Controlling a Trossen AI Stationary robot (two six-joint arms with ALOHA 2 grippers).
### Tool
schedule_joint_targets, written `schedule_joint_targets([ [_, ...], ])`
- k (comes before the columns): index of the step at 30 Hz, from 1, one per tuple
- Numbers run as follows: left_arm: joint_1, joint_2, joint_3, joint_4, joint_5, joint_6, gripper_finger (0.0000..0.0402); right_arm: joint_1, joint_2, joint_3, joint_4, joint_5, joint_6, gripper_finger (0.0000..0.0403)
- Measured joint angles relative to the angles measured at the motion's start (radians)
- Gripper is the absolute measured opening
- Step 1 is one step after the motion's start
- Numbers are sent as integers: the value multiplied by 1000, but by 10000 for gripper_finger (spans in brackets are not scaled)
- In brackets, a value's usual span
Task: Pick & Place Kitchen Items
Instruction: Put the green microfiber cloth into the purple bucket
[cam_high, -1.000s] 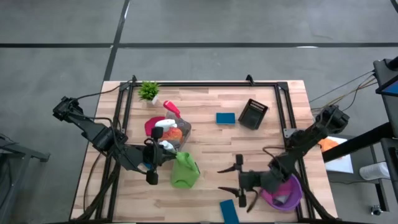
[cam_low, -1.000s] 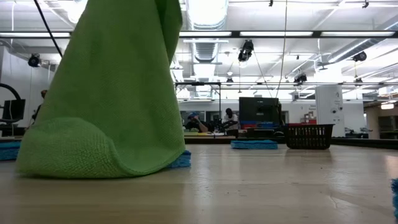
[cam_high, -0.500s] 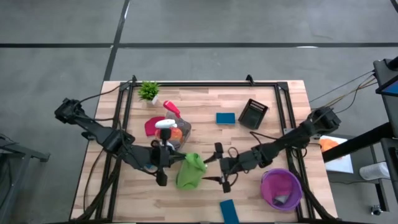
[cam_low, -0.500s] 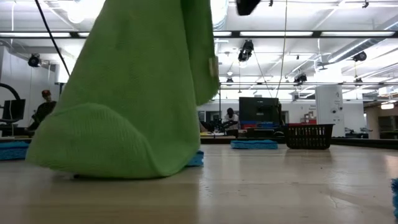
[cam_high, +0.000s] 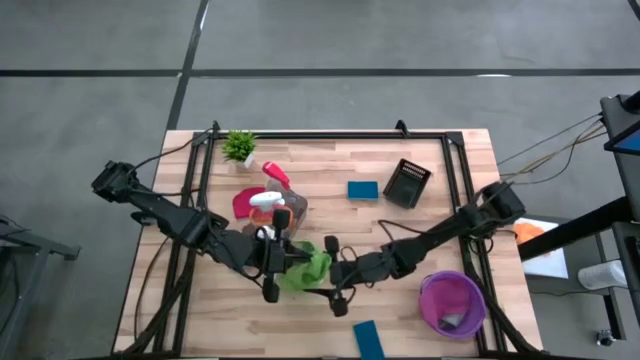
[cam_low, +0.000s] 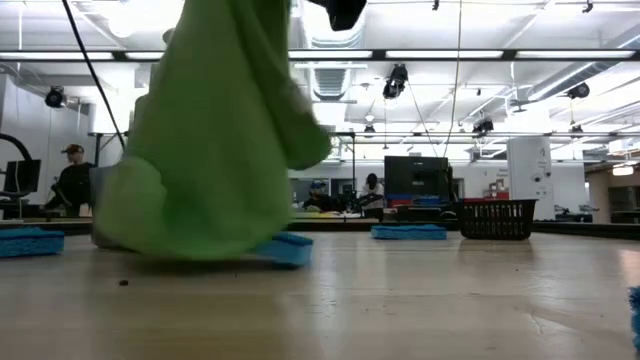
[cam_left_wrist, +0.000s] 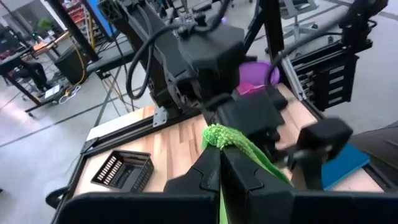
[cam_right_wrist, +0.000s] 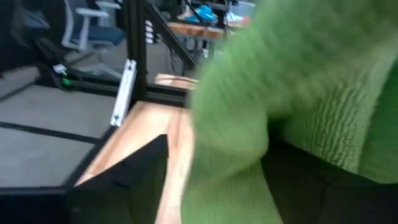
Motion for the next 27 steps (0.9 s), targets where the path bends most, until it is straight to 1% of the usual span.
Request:
schedule_joint_targets([
  [1,0,0,0,0,2,0,0,0,8,7,-5,11,-5,222],
  [3,0,0,0,0,3,0,0,0,19,14,-8,16,-15,174],
  [7,0,-1,0,0,33,0,0,0,21,18,-4,22,-36,46],
  [8,0,-1,0,0,39,0,0,0,20,18,-4,24,-40,35],
  [14,0,-1,0,-5,59,6,0,15,4,18,-3,28,-59,19],
  [17,-1,-5,0,-21,119,35,6,38,-4,17,-6,29,-90,18],
  [21,-2,-22,0,-39,215,75,34,75,-10,17,0,27,-144,18],
  [24,-3,-46,0,-77,219,113,63,103,-10,17,16,21,-188,18],
  [27,-2,-83,0,-121,216,147,92,124,-11,-2,91,-13,-227,18],
])
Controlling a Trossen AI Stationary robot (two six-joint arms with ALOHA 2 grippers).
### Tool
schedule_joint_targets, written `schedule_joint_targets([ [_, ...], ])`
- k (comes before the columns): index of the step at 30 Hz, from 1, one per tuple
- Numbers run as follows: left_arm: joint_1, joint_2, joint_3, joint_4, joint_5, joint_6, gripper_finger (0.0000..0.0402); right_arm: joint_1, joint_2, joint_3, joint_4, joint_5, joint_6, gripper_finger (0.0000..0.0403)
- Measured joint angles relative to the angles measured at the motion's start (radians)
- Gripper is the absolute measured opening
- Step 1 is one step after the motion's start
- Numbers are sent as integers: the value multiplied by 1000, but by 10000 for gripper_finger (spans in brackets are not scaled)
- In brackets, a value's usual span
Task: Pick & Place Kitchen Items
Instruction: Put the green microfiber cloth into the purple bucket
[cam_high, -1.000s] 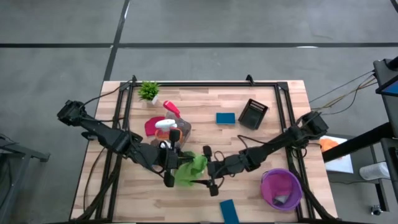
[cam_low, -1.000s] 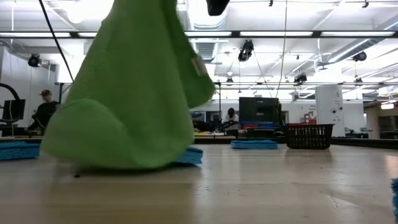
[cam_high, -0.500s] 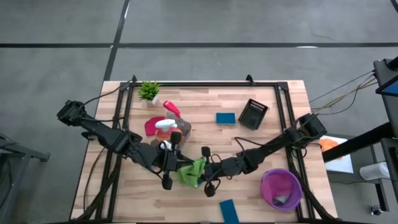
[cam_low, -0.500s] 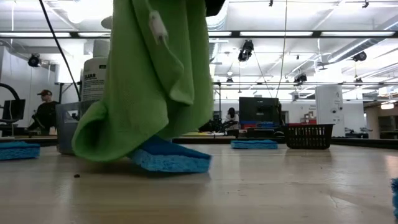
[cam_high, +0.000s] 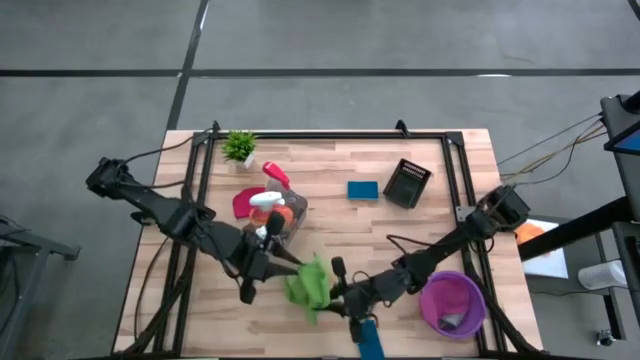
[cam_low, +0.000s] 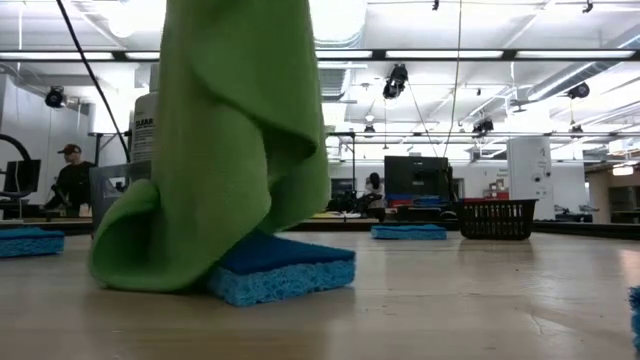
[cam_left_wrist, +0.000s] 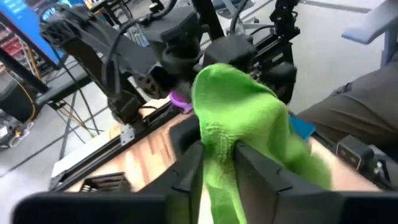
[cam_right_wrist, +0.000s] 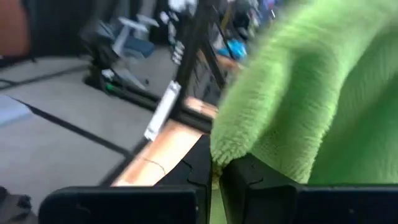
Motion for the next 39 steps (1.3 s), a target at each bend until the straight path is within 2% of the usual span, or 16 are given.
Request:
schedule_joint_targets([
  [4,0,-50,0,-43,0,2,123,11,0,-71,205,-129,-44,18],
  [7,0,-88,-20,-45,0,-4,138,5,0,-155,425,-264,-41,18],
  [10,0,-124,-62,-25,0,-26,146,-6,0,-244,635,-344,-12,18],
  [14,0,-147,-138,8,0,-55,147,-11,-22,-343,817,-371,11,18],
  [18,0,-148,-231,89,0,-94,148,-8,-134,-410,807,-362,-3,18],
  [23,0,-150,-363,225,-6,-107,148,15,-355,-451,651,-334,-80,18],
  [28,0,-150,-461,342,-12,-135,148,45,-609,-416,257,-240,-137,18],
  [33,0,-150,-535,417,-19,-171,148,89,-772,-309,-108,-168,-132,18],
  [36,1,-150,-576,456,-41,-180,148,126,-830,-220,-266,-38,-147,18],
  [39,1,-150,-608,515,-50,-180,148,142,-853,-168,-279,84,-176,18],
])
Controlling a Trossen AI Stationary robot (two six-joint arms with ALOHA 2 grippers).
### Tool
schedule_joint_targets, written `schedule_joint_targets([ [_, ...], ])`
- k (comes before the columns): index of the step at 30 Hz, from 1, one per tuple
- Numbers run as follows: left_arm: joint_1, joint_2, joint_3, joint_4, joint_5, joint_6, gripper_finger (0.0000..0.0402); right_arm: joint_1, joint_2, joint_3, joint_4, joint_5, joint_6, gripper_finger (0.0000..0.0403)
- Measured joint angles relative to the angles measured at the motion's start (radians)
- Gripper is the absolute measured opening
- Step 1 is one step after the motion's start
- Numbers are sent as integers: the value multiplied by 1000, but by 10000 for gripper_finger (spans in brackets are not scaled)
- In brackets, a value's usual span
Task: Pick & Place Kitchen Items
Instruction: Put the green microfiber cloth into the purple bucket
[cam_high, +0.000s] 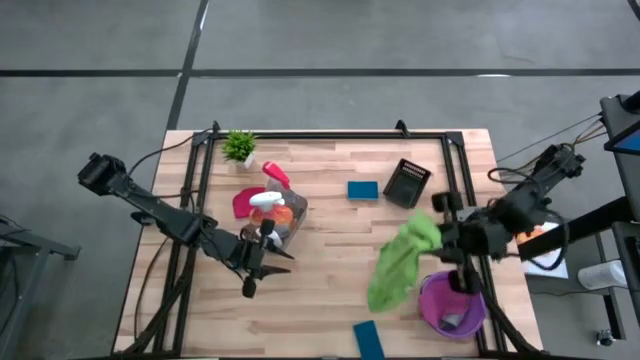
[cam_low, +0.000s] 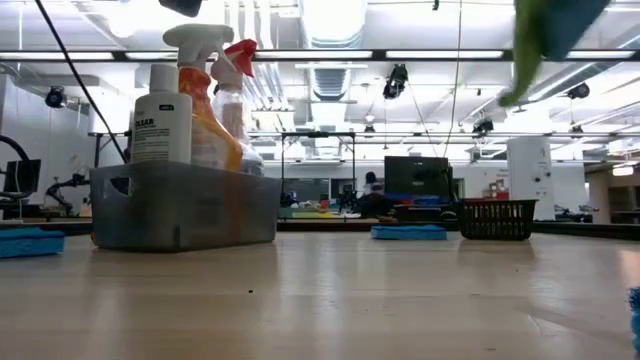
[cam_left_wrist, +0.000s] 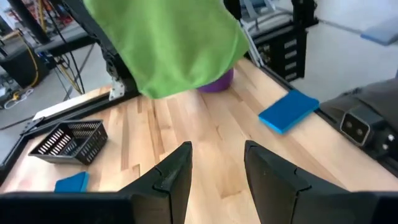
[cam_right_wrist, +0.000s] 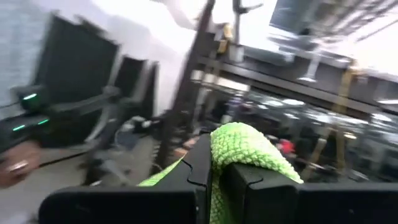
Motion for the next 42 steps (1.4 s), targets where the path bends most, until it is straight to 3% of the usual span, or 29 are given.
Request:
schedule_joint_targets([
  [5,1,0,-50,117,-2,0,148,-23,41,29,37,239,-31,18],
  [12,2,0,-72,182,-2,-90,148,-56,132,49,65,378,-77,18],
  [17,-10,61,-62,295,-1,-217,148,-118,208,97,104,390,-109,18],
  [25,-14,352,34,483,0,-182,148,-213,369,205,134,437,-105,18],
  [32,-28,491,170,468,1,-108,148,-239,487,311,-148,439,-39,18],
  [36,-32,490,204,394,2,-95,148,-224,528,443,-252,665,-161,18],
  [37,-33,487,205,388,2,-97,148,-219,519,465,-257,673,-172,18],
  [39,-37,478,204,365,1,-100,148,-217,490,527,-392,537,-53,18],
  [42,-42,472,198,349,1,-100,148,-273,480,694,-886,117,326,18],
])
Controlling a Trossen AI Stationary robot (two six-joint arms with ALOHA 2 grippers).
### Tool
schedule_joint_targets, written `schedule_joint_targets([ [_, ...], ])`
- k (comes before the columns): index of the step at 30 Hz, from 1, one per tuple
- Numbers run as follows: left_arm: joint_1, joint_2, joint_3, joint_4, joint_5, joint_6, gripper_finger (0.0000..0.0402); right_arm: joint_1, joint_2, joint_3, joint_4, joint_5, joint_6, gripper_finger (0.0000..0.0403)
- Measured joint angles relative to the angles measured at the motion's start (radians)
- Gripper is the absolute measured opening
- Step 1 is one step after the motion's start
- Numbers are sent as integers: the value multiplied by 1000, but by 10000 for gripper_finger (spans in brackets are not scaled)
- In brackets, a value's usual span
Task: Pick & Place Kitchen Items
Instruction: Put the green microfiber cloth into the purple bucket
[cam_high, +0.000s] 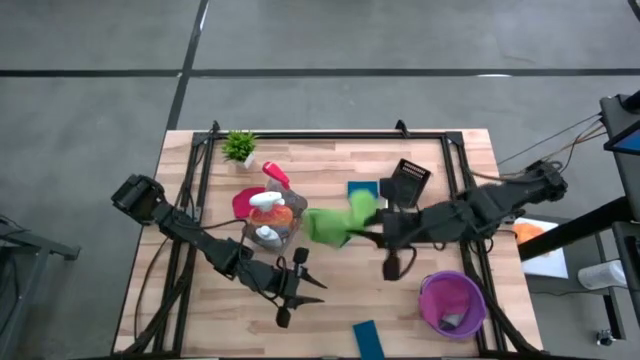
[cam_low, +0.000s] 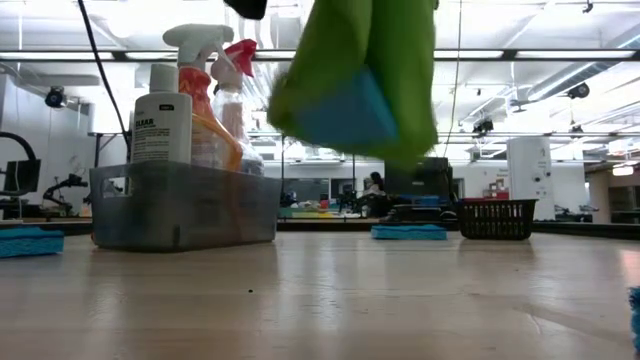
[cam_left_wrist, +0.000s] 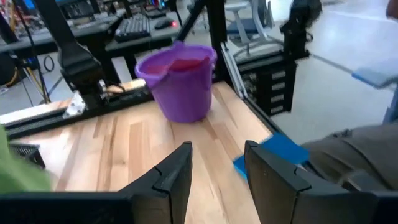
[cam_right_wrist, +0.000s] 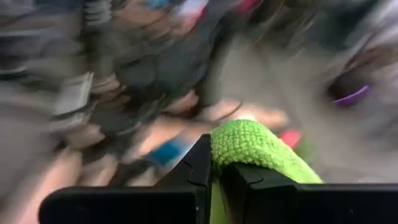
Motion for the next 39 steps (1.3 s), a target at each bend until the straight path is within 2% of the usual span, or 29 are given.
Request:
schedule_joint_targets([
  [1,0,0,-3,-8,0,0,148,-17,9,32,-90,-21,65,18],
  [2,-1,0,-6,-8,0,0,148,-16,13,40,-141,66,96,18],
  [4,-1,0,-7,-8,0,-2,148,13,18,40,-200,348,104,18],
  [5,0,-1,-7,-8,-1,-3,148,13,18,39,-218,418,100,18],
  [6,0,-1,-7,-8,-1,-3,148,6,15,39,-225,403,98,18],
  [7,0,-1,-7,-10,-1,-3,148,-2,6,40,-224,317,109,18],
  [10,0,-1,-7,-16,-1,-3,148,-30,-9,39,-205,-79,137,18],
  [11,0,-1,-7,-16,-1,-3,148,-33,-4,38,-193,-125,126,18],
  [12,0,-1,-7,-19,-1,-3,148,-34,3,38,-188,-86,121,18],
  [13,0,-1,-7,-20,-1,-3,148,-31,11,39,-195,24,119,18],
  [15,0,-1,-7,-23,-3,-3,148,-7,20,46,-259,373,117,18],
  [16,0,-1,-7,-23,-4,-3,148,-2,23,51,-298,508,116,18],
  [17,0,-1,-7,-26,-4,-3,148,-8,22,56,-328,545,120,18],
  [18,0,-1,-7,-29,-4,-3,148,-21,14,58,-333,456,132,18],
  [20,0,-1,-7,-31,-4,-3,148,-53,4,52,-293,138,161,18],
  [21,0,-1,-7,-31,-4,-3,148,-63,5,48,-264,47,165,18],
  [22,1,-1,-7,-31,-4,-3,148,-64,9,45,-252,25,158,18],
  [25,1,-1,-7,-31,-4,-3,148,-62,11,43,-258,61,130,18],
  [29,1,-1,-7,-36,-4,-3,148,-44,-14,43,-248,-8,99,18],
  [39,0,-2,-7,-58,-4,-3,148,178,-38,1,153,-60,-216,18],
])
